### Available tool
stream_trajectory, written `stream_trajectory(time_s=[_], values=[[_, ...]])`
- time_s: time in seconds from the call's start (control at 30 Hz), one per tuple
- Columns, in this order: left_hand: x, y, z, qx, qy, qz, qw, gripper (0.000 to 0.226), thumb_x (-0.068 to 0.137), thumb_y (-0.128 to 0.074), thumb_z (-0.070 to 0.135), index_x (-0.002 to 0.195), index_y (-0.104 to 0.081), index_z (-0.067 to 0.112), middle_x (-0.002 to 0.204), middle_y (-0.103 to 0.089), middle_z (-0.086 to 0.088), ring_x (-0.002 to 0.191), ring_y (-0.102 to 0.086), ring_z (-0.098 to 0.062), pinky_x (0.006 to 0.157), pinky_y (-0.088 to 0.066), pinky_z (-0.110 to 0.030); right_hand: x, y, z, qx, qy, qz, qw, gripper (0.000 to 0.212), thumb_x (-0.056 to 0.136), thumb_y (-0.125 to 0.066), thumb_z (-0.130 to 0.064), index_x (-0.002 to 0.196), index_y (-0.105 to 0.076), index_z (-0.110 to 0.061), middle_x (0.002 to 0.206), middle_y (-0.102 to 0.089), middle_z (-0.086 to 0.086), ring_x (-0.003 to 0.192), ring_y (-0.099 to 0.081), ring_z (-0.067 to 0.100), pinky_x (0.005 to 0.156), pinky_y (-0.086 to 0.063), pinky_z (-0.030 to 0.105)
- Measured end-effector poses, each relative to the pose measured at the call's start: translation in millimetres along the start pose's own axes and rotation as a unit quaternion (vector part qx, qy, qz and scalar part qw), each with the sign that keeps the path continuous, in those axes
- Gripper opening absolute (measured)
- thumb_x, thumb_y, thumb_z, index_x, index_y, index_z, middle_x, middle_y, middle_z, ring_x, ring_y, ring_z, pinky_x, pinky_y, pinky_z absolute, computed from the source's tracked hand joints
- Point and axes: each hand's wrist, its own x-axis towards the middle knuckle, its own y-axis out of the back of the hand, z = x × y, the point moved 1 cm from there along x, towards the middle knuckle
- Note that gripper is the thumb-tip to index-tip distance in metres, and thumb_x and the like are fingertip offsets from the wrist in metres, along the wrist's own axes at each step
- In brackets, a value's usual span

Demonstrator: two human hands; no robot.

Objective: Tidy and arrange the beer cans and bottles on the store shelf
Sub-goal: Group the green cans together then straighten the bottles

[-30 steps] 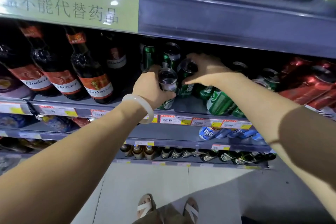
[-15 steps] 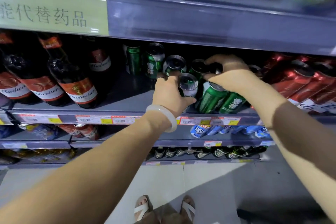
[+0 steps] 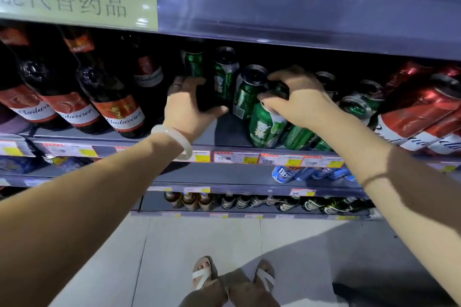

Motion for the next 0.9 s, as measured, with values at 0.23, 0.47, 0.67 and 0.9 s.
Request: stream_trajectory(time_s=[0.23,0.47,0.67,0.9], values=[[60.5,8.5,-11.3,0.055,-0.032,0.061,0.996,0.089,0.071,-0.075,0.036,0.14,-0.027,0.008,0.146,-0.031,-0.016,0.136,-0.025,-0.027,0.104,-0.017,-0.026,48.6,-5.9,-29.9,-0.02,0.022,-0.009,1.0,0.079,0.075,-0.069,-0.05,0.139,-0.036,-0.016,0.139,-0.047,0.008,0.124,-0.046,0.026,0.091,-0.037,0.028],[104.9,-3.8,-32.3,0.04,-0.035,-0.01,0.999,0.101,0.064,-0.081,0.031,0.142,-0.018,0.011,0.141,-0.037,-0.013,0.129,-0.037,-0.028,0.103,-0.034,-0.033,87.0,-24.1,-32.3,0.039,0.029,-0.021,0.999,0.045,0.066,-0.08,-0.041,0.1,-0.057,-0.024,0.089,-0.055,-0.01,0.09,-0.052,0.012,0.073,-0.033,0.018],[105.8,-10.5,-34.9,-0.051,-0.015,-0.012,0.999,0.088,0.068,-0.079,0.014,0.137,-0.025,0.013,0.132,-0.049,-0.007,0.122,-0.047,-0.022,0.096,-0.035,-0.025,104.8,-32.9,-34.9,0.041,0.017,-0.045,0.998,0.069,0.067,-0.079,-0.043,0.124,-0.05,-0.016,0.117,-0.057,0.0,0.103,-0.056,0.019,0.08,-0.039,0.023],[79.6,0.2,-32.7,-0.013,0.001,0.007,1.0,0.082,0.068,-0.077,0.017,0.133,-0.027,0.009,0.126,-0.052,-0.01,0.115,-0.052,-0.028,0.093,-0.041,-0.033,99.0,-31.1,-42.6,0.05,0.012,-0.082,0.995,0.074,0.069,-0.079,-0.035,0.131,-0.044,-0.013,0.125,-0.055,0.006,0.108,-0.056,0.025,0.078,-0.038,0.025]])
